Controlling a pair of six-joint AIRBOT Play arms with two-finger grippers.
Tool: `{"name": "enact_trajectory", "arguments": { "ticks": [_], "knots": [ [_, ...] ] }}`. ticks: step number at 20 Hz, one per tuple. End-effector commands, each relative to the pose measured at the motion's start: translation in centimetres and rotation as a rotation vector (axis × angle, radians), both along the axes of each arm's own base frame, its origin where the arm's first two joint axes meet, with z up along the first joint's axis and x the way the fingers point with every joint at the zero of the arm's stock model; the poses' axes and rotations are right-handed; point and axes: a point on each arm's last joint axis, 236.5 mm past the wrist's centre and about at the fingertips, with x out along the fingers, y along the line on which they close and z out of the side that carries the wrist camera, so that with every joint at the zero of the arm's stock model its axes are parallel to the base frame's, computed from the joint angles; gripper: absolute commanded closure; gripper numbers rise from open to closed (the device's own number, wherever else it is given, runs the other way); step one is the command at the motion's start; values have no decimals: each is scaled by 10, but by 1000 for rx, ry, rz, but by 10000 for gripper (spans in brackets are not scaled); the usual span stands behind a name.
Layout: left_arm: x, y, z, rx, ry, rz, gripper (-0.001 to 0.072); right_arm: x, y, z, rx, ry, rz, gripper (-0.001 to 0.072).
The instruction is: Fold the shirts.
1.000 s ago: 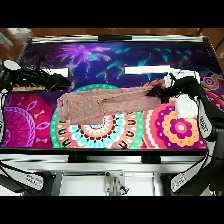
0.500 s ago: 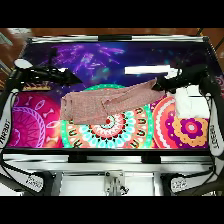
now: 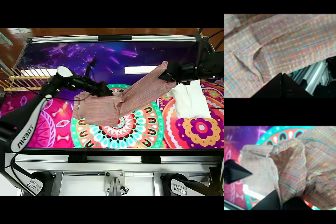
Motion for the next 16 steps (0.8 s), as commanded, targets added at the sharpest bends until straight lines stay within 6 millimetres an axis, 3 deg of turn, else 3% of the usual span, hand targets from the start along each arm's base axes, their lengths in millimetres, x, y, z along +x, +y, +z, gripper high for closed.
{"name": "enact_trajectory", "arguments": {
  "ticks": [1,5,9,12,16],
  "knots": [
    [-20,-46,-30,22,65,5,682,-22,4,32,5,-42,-5,661],
    [-26,-109,-41,-74,97,98,682,-45,8,50,7,-45,7,661],
    [-42,-151,-52,-160,203,155,682,-59,10,55,2,-29,21,660],
    [-37,-146,-44,-182,185,147,683,-59,0,46,-48,-14,3,660],
    [-7,-98,3,-150,63,169,684,-46,-20,33,-126,-16,-45,661]
  ]
}}
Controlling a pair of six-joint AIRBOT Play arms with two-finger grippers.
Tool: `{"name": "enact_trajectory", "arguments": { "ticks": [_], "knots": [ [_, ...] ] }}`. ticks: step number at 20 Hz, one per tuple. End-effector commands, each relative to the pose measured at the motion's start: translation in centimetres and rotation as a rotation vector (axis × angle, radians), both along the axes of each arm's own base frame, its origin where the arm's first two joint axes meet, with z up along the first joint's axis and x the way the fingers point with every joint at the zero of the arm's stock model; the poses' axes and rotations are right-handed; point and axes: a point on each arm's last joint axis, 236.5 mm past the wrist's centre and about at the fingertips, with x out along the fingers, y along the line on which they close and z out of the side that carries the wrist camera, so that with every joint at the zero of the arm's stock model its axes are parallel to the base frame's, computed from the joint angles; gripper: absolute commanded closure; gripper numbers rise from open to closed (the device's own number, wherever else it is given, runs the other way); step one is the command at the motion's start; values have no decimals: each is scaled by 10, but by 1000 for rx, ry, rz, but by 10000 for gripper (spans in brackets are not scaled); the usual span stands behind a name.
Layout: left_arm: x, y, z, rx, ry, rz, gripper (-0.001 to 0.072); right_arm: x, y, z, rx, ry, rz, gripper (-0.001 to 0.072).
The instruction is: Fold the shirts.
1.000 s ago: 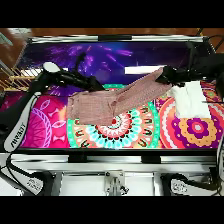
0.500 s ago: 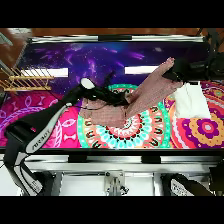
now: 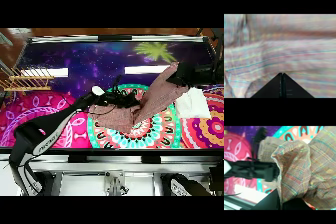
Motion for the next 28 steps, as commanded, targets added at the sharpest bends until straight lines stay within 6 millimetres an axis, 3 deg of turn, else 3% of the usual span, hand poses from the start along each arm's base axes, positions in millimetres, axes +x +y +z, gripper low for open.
{"name": "enact_trajectory", "arguments": {
  "ticks": [1,3,5,9,12,16,18,20,21,22,23,26,28],
  "knots": [
    [24,40,40,20,-80,51,684,11,-7,-13,-35,12,-20,661],
    [45,79,79,21,-154,114,685,23,12,-24,-34,10,22,661],
    [60,129,106,98,-225,168,684,36,45,-36,-27,-8,77,661],
    [81,270,148,395,-360,353,684,54,126,-59,2,-59,184,661],
    [81,379,189,538,-428,538,684,52,195,-74,78,-68,256,661],
    [65,475,232,580,-454,747,683,46,272,-114,154,-40,303,662],
    [57,502,242,595,-457,808,683,34,300,-150,161,35,329,661],
    [52,513,246,604,-453,831,683,27,316,-185,151,96,332,656],
    [51,513,245,608,-451,823,683,28,320,-197,154,114,318,545],
    [50,511,243,610,-446,814,683,27,327,-204,179,137,306,248],
    [49,509,242,610,-444,807,683,29,329,-206,193,142,294,162],
    [50,507,241,613,-445,800,683,34,313,-201,176,147,297,162],
    [50,506,240,622,-455,787,683,42,277,-196,122,156,298,162]
  ]
}}
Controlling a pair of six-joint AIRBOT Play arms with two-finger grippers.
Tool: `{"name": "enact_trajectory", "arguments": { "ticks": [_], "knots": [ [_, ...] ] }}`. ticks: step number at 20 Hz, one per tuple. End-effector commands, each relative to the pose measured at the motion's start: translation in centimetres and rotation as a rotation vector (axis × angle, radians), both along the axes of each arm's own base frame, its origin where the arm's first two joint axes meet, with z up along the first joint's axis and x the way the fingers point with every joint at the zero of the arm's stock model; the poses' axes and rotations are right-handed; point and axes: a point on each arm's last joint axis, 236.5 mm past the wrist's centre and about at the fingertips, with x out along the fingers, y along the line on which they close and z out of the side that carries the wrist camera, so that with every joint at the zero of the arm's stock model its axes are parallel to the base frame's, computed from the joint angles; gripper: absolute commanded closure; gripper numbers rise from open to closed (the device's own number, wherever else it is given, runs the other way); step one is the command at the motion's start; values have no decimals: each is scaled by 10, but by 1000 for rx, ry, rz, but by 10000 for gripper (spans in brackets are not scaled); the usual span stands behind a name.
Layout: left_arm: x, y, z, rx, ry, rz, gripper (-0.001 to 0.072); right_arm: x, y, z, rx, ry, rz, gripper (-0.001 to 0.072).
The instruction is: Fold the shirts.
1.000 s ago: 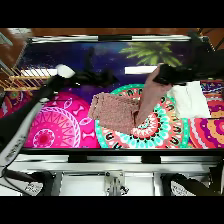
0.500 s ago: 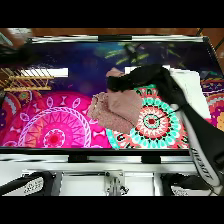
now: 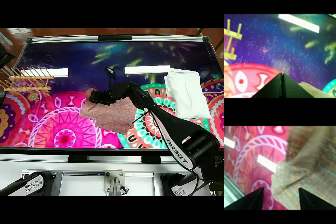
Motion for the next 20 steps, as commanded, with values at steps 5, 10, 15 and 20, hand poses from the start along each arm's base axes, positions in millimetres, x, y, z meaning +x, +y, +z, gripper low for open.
{"name": "enact_trajectory", "arguments": {
  "ticks": [5,10,15,20],
  "knots": [
    [-1,1,-1,18,3,-8,683,23,-196,9,-280,100,-84,162],
    [-1,1,-2,17,4,-9,683,-30,-283,-37,-225,447,-155,42],
    [-1,1,-2,16,6,-8,683,-47,-228,-80,-63,433,-140,42],
    [-1,1,-2,16,6,-8,683,-39,-185,-95,17,418,-127,42]
  ]
}}
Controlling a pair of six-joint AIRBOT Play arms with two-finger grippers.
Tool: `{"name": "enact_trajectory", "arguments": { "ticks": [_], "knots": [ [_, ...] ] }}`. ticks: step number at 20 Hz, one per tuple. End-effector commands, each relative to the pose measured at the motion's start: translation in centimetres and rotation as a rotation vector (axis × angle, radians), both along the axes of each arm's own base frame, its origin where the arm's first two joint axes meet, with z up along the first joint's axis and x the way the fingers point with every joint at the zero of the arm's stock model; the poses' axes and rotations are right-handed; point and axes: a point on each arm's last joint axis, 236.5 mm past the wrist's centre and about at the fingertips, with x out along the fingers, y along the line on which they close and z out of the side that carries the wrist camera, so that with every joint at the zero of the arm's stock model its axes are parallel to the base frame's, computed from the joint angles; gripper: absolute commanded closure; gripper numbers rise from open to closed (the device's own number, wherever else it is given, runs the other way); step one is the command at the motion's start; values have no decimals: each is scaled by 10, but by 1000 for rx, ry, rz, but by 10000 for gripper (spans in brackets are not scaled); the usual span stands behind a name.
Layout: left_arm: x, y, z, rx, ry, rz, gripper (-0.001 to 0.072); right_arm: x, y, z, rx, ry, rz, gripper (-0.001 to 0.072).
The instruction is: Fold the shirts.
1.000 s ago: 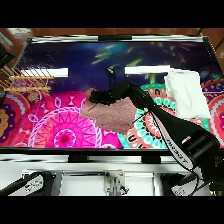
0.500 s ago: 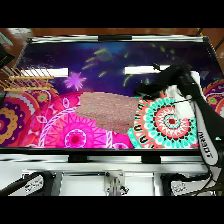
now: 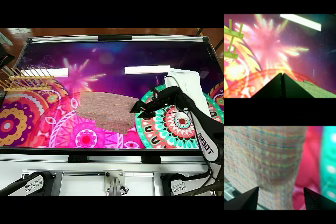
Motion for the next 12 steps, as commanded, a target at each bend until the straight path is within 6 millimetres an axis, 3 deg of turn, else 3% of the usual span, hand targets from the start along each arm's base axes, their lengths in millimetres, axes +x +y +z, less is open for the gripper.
{"name": "enact_trajectory", "arguments": {
  "ticks": [1,2,3,4,5,7,9,12],
  "knots": [
    [0,0,0,0,0,1,683,9,27,-12,64,-17,-42,42],
    [0,0,0,0,0,1,683,12,30,-15,62,-22,-54,44],
    [0,0,0,0,0,1,683,15,31,-16,56,-39,-59,150],
    [0,0,0,0,0,1,683,22,31,-12,55,-64,-59,453],
    [0,1,0,0,1,1,683,31,29,-5,57,-93,-61,653],
    [0,1,-1,0,1,1,682,63,26,29,77,-231,-11,662],
    [0,1,-1,0,1,1,682,111,10,81,84,-371,-58,662],
    [0,0,-1,0,3,0,682,177,-42,168,76,-563,-224,663]
  ]
}}
